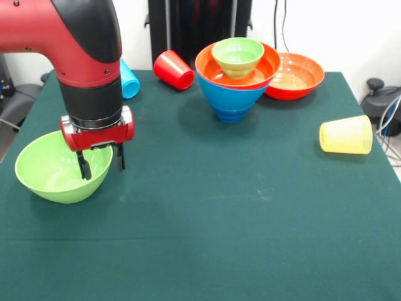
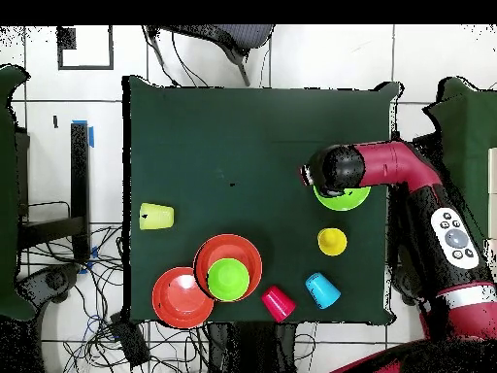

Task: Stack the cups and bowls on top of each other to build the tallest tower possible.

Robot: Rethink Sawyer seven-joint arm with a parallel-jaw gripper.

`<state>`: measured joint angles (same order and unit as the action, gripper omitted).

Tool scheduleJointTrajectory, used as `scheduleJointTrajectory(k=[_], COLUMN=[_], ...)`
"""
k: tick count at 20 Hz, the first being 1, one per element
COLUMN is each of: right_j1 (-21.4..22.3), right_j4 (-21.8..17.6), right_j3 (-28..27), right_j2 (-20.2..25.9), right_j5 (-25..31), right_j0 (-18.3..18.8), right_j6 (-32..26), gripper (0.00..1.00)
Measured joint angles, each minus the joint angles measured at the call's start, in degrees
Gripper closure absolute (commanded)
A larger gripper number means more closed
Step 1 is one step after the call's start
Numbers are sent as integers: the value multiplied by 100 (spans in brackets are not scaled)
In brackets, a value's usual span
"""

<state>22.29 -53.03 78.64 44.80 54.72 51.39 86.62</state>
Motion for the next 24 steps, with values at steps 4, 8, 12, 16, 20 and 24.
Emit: scheduleJointTrajectory(k=[4,8,12,16,20,24], right_j1=[-64,-109,-165,-215,-240,-254], right_j4=[6,6,4,-5,-8,-14], right_j3=[0,-1,-2,-1,-2,-1], right_j2=[-46,-124,-243,-373,-491,-590], right_j5=[56,68,77,113,131,129], right_j0=[0,0,-32,-122,-209,-266], right_j6=[0,0,0,0,0,0], gripper=[0,0,0,0,0,0])
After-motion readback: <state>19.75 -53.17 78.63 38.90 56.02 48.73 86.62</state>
